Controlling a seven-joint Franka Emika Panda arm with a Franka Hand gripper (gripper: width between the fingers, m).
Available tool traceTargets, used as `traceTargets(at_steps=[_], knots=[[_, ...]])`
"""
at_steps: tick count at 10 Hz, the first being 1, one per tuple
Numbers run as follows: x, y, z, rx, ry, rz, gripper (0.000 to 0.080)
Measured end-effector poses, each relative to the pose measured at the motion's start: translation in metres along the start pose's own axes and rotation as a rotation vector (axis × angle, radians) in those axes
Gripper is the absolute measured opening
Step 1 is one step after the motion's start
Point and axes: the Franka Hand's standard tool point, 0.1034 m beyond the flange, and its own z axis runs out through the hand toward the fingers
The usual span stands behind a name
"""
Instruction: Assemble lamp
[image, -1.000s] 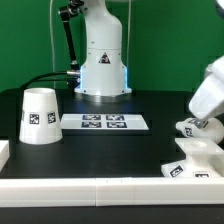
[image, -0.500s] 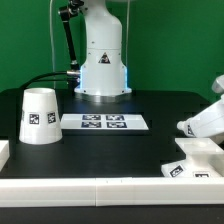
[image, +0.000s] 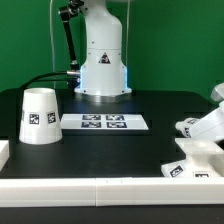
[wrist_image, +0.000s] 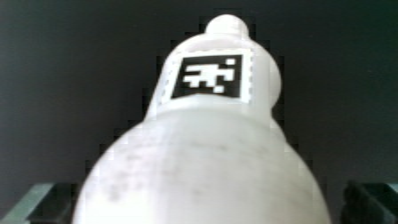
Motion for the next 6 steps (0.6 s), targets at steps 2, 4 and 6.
traceTargets(at_steps=[2, 4, 6], knots=[[-0.0003, 0.0003, 0.0002, 0.001, -0.001, 0.0, 0.0577], [-0.0008, 0.0029, 0.0003, 0.004, 0.0, 0.003, 0.0577], [-0.0028, 0.0082, -0.0004, 0.014, 0.002, -0.001, 0.0577]])
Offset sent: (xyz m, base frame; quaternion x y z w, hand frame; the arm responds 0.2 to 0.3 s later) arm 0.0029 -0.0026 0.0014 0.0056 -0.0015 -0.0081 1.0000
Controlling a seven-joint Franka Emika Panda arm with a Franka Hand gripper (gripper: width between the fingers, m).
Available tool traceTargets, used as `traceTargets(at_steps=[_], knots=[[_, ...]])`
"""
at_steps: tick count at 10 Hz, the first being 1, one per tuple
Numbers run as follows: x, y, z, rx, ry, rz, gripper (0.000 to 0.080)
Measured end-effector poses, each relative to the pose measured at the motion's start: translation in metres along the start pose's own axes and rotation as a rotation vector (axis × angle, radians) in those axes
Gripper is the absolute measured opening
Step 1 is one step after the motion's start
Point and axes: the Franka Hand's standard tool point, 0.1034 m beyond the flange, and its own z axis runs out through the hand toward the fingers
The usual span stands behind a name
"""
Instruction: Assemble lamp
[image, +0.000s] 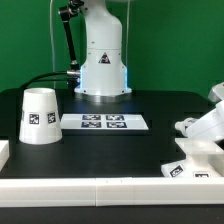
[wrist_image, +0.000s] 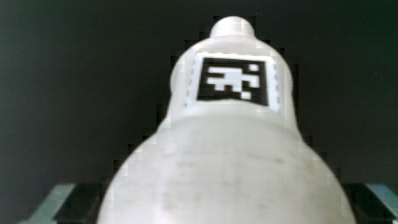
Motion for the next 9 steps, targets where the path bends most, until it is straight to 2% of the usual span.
traceTargets(at_steps=[1, 3, 7, 9], knots=[[-0.005, 0.005, -0.003, 0.012, -0.001, -0.004, 0.0577], [-0.026, 0.017, -0.019, 0.036, -0.004, 0.005, 0.0579], [-0.062, 0.05, -0.049, 0.073, 0.031, 0.04, 0.058], [-0.06, 0.056, -0.054, 0.068, 0.072, 0.05, 0.058]])
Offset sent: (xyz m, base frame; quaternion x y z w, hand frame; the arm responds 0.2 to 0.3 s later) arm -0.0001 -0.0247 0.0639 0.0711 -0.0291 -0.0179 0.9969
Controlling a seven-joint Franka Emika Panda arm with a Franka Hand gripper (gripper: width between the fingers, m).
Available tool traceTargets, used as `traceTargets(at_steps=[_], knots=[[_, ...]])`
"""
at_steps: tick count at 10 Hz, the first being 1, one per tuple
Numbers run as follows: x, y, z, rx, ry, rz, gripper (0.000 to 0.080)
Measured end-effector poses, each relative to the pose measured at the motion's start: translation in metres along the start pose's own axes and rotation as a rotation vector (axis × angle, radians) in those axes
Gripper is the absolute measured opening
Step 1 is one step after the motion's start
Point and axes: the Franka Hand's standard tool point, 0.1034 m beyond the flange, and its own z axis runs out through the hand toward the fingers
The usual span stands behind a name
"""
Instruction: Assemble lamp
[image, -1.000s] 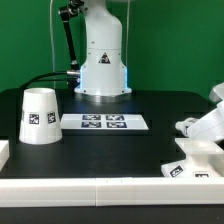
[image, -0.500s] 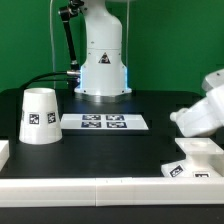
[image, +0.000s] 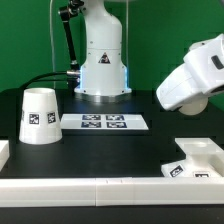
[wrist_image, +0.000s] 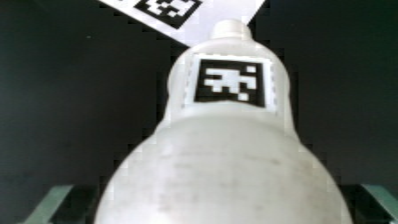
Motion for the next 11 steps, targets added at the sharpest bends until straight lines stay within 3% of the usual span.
traceTargets(at_steps=[2, 4, 6, 9, 11], knots=[[0.006, 0.012, -0.009, -0.018, 0.145, -0.016, 0.058], [-0.016, 0.028, -0.017, -0.02, 0.254, -0.014, 0.058], [-0.019, 0.043, -0.033, -0.047, 0.387, 0.006, 0.058], [-0.009, 0.051, -0.04, -0.089, 0.573, 0.016, 0.058], [-0.014, 0.057, -0.04, -0.107, 0.659, 0.013, 0.058]])
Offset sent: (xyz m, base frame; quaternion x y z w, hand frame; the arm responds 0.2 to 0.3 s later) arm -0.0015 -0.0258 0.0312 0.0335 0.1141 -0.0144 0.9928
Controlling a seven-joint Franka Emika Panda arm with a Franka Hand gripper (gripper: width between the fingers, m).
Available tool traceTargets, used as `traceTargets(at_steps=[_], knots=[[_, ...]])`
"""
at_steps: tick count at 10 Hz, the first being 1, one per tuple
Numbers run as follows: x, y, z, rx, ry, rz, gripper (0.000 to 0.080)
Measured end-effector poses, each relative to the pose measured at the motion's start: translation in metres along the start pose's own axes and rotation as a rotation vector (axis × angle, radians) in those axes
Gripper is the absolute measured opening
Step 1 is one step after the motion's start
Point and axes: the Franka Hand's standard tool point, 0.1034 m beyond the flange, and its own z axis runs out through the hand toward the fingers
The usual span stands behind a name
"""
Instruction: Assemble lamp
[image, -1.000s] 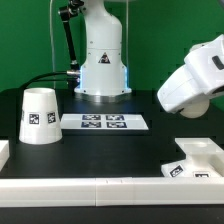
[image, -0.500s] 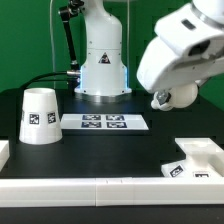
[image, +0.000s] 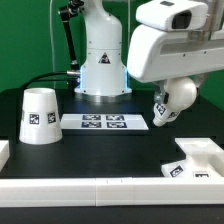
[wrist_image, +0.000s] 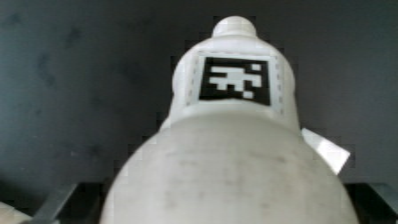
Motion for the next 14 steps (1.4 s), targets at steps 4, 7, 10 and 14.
traceTargets(at_steps=[4, 7, 10, 14], knots=[[0.015, 0.021, -0.032, -0.025, 0.252, 0.035, 0.058], [0.017, 0.035, -0.029, -0.096, 0.43, 0.029, 0.058], [0.025, 0.039, -0.045, -0.088, 0.431, 0.035, 0.058], [0.033, 0.047, -0.053, -0.099, 0.46, 0.042, 0.058]])
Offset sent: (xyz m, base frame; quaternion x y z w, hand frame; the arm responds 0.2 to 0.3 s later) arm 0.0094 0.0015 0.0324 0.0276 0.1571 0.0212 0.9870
